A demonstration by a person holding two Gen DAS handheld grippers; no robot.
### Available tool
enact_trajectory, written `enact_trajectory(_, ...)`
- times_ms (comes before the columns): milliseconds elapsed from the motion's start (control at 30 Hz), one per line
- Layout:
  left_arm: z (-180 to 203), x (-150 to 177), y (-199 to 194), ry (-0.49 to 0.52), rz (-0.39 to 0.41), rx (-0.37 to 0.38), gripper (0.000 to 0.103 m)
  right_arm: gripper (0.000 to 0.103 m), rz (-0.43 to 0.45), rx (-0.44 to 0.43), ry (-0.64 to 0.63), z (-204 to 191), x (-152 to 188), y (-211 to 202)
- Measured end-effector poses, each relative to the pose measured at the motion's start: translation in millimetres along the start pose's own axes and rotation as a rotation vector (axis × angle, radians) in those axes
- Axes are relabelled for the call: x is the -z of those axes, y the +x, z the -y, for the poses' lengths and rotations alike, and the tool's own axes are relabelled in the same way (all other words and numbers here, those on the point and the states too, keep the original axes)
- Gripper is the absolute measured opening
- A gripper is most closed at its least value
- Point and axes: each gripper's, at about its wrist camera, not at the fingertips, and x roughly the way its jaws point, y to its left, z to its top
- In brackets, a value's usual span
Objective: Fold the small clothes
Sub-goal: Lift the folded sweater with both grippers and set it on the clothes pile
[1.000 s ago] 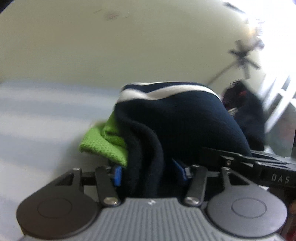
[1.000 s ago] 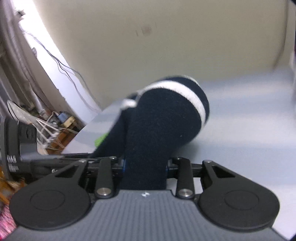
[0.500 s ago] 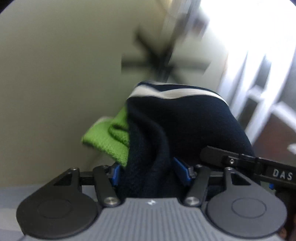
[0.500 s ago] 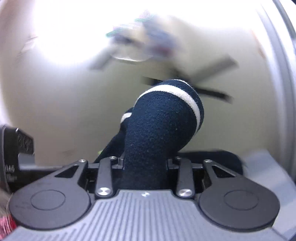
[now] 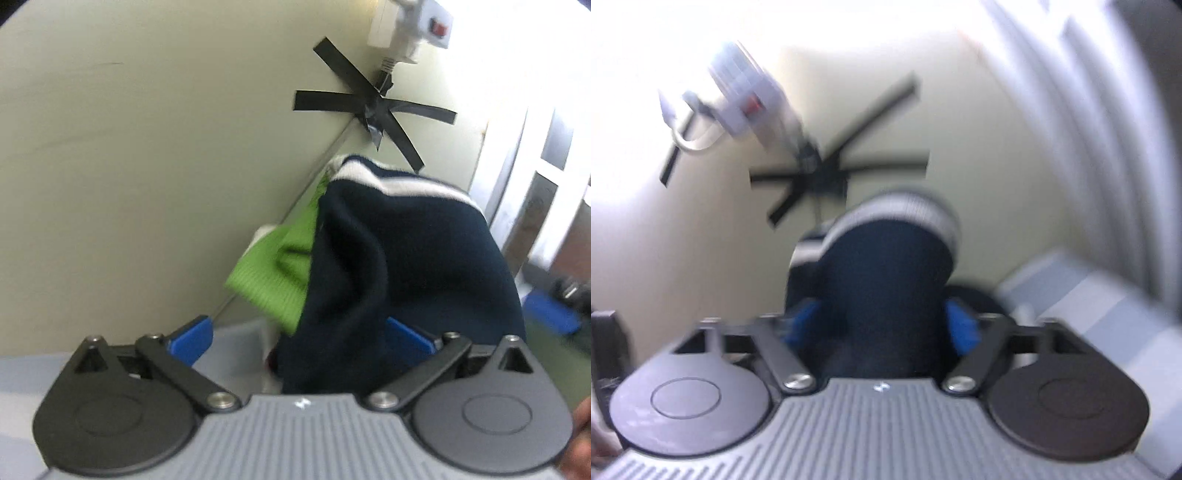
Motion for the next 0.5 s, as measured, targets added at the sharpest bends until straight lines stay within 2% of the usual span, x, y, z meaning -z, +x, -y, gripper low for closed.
enact_trajectory(100, -6, 41, -26, 0.053, 0.008, -0.060, 0.103, 0.087, 0.045, 0.019, -0.060, -12, 25, -45)
enact_trajectory(233, -12, 98, -63, 0.091, -0.032, -0.146, 0.103, 0.087, -0.074, -0.008, -0.036, -18, 82, -86)
enact_trajectory(333, -19, 134, -81, 0.083, -0.074, -0.154, 0.103, 0.087, -0.148, 0.010, -0.034, -27, 125, -112)
enact_trajectory(400, -24, 144, -83, 0.071, -0.097, -0.158, 0.103, 0.087, -0.178, 0.021, -0.010, -35, 145, -120)
enact_trajectory(500, -32, 163, -96, 0.087, -0.088, -0.175, 0.103, 0.087, -0.190, 0.051, -0.011, -39, 162, -133)
